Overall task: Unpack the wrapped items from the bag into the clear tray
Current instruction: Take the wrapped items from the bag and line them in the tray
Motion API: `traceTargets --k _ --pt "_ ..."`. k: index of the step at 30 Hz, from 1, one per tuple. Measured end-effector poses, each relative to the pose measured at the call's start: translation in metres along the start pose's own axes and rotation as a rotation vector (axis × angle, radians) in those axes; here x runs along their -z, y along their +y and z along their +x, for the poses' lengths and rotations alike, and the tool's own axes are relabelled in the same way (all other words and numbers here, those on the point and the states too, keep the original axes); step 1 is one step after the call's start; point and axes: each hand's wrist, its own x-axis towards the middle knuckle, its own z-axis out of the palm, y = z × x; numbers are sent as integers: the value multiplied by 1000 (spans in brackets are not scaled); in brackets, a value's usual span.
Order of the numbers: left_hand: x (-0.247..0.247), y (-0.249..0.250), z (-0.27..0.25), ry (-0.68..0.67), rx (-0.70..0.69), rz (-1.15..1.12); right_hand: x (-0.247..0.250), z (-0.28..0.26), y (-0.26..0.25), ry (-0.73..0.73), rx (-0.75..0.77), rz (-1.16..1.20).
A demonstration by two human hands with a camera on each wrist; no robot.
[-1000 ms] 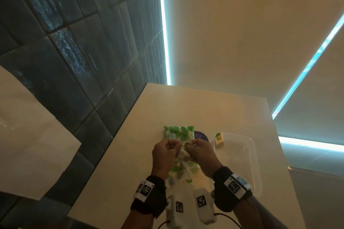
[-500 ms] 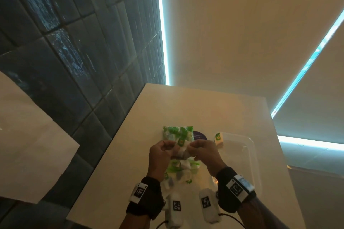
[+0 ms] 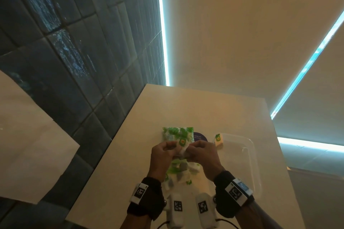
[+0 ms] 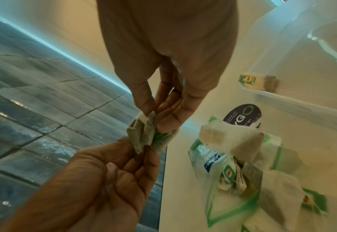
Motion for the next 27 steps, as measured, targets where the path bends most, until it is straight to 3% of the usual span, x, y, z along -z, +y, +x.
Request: traceTargets --k 3,9,14,16,18,21,27 --pt "1 2 0 35 -15 -20 3 0 -2 -45 -25 62" --pt "1 10 -5 -36 -56 -8 3 -1 -14 -149 123 -194" --pt "-1 13 -11 -73 -91 -40 3 7 -19 -65 143 -124" --pt "1 4 -8 -69 -133 159 4 8 -23 -74 105 -42" --pt "-2 -5 -11 -175 -172 430 6 7 -27 -103 63 32" --pt "-14 -13 -20 -286 -151 466 5 4 -29 -135 30 105" --pt "-21 -12 -21 -62 -181 341 11 3 -29 -143 39 210"
